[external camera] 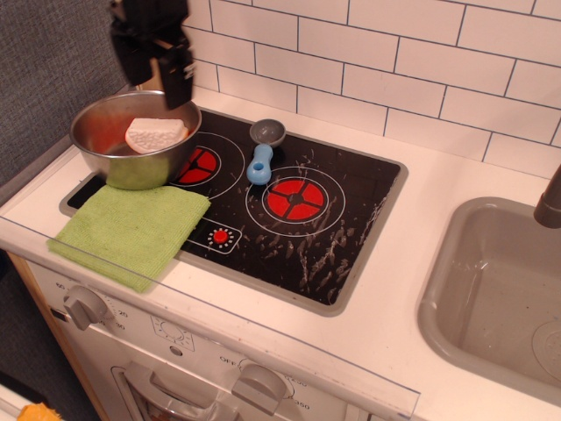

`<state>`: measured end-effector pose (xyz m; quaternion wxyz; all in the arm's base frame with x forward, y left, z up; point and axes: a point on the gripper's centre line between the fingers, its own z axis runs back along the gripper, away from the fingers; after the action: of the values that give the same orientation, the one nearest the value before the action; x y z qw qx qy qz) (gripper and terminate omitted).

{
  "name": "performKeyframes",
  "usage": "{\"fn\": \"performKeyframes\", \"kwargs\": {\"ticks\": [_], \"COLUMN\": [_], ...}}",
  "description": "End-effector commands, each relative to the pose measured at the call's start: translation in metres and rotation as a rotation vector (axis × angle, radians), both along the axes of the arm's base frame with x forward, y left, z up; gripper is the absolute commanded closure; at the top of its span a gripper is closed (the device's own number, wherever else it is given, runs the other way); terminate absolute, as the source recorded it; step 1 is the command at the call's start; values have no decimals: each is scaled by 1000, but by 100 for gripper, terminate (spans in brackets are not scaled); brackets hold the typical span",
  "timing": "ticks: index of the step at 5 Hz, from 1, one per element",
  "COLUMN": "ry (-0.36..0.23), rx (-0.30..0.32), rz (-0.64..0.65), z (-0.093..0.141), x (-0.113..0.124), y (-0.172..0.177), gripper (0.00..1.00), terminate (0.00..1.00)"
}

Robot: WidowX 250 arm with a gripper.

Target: Move the white item in pot to towel

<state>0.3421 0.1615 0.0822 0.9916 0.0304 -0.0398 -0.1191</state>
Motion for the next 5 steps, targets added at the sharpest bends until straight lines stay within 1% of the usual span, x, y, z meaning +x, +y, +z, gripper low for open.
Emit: {"fn": "performKeyframes", "kwargs": {"ticks": [1, 2, 3, 4, 5], "ry": [32, 49, 88, 119, 98], "rx": [64, 70, 79, 82, 67], "rz": [14, 0, -24, -25, -4], "z": [-18, -27, -39, -45, -39], "x": [24, 22, 14, 3, -2], "y": [17, 11, 2, -4, -2], "gripper": [0, 0, 0, 0, 100], "terminate": [0, 0, 0, 0, 0]}}
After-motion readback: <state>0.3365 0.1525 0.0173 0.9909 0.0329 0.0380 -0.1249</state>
